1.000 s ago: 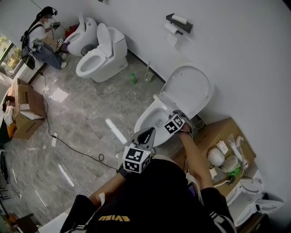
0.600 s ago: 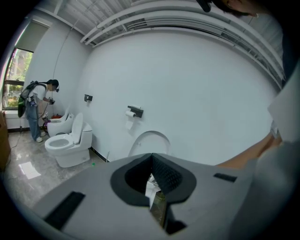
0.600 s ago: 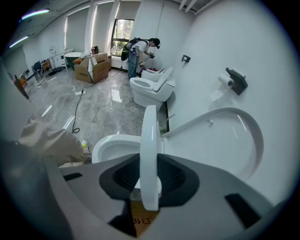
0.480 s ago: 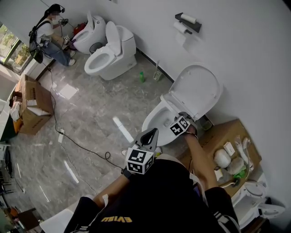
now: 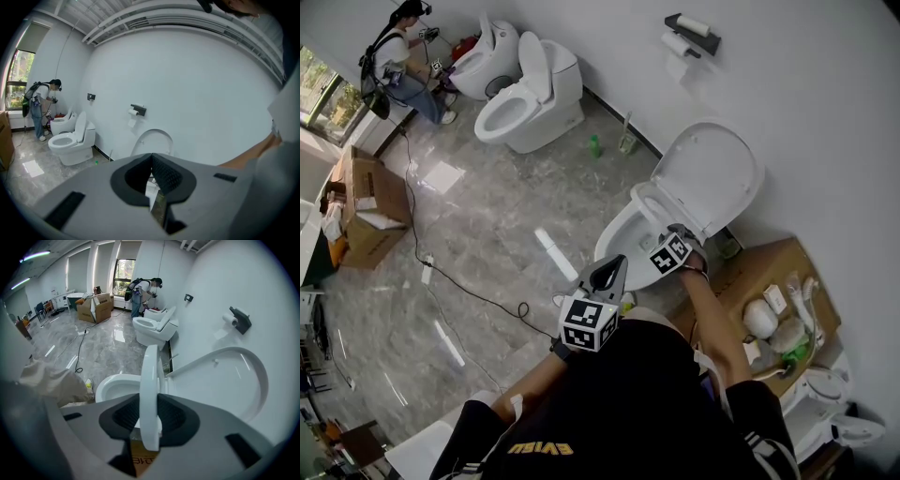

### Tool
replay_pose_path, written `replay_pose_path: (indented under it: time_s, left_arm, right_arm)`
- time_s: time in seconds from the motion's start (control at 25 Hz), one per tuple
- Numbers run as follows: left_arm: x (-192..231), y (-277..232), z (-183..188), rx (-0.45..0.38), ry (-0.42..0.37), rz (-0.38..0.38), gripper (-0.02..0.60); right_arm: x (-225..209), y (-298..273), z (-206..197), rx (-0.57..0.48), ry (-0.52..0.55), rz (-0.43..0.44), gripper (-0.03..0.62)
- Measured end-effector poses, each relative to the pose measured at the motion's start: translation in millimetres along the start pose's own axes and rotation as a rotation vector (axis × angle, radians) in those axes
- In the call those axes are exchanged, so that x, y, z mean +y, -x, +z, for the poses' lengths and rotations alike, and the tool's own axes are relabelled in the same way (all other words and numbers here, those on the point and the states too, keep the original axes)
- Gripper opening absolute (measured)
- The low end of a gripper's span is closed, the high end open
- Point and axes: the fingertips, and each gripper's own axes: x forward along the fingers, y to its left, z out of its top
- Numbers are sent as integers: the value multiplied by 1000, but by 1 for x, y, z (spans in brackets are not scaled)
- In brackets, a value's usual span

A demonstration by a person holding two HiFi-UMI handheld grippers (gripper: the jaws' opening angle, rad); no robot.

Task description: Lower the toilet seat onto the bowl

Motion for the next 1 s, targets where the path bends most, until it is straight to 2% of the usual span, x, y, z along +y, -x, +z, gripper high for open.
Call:
replay_pose_path:
  time_s: [0.56,1.0]
  left_arm:
    - [19,7,7,2,43,15,12]
    - [26,0,-14,30,98,24,12]
  right_arm:
    - [24,0,7,18,19,33,112]
    - [47,-11,-6,46,31,91,126]
